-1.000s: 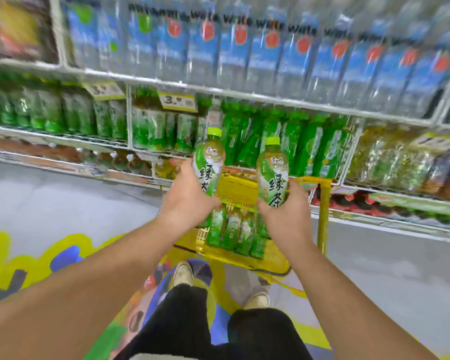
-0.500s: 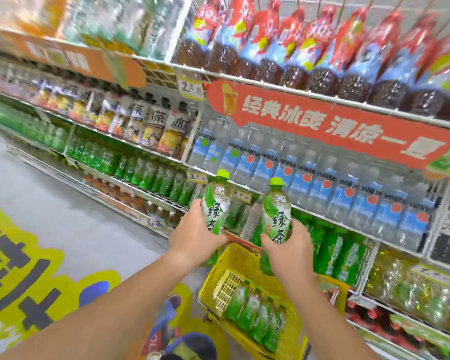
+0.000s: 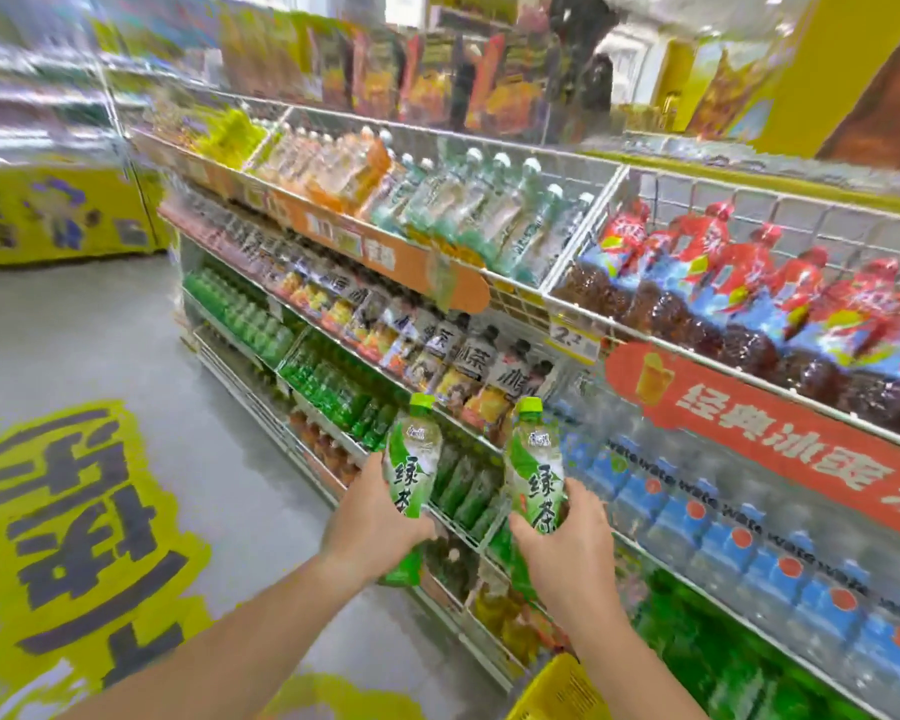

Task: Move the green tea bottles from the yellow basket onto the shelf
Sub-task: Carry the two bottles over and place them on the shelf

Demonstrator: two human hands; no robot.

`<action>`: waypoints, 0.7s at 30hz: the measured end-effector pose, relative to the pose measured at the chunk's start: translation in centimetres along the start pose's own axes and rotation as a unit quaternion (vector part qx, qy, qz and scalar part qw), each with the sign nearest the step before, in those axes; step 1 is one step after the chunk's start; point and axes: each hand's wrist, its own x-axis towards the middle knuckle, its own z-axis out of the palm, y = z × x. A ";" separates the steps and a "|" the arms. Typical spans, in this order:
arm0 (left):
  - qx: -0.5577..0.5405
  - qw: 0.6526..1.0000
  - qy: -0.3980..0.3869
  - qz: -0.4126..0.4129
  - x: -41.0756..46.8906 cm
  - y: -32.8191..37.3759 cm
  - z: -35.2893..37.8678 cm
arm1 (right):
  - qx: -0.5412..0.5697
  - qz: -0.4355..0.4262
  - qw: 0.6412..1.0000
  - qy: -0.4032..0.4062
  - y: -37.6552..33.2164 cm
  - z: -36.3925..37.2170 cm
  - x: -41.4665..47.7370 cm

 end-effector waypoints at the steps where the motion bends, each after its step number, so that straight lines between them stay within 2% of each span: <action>1: -0.004 1.000 0.006 -0.002 1.1 -0.6 -1.1 | 0.000 -0.010 1.000 -0.005 -1.2 1.3 0.6; 13: -0.037 0.993 0.098 -0.047 8.8 -7.5 -16.3 | 0.053 -0.085 0.988 -0.117 -16.3 15.2 4.7; 21: -0.061 0.981 0.152 -0.104 13.0 -12.1 -21.9 | 0.069 -0.115 0.979 -0.152 -23.5 23.3 7.7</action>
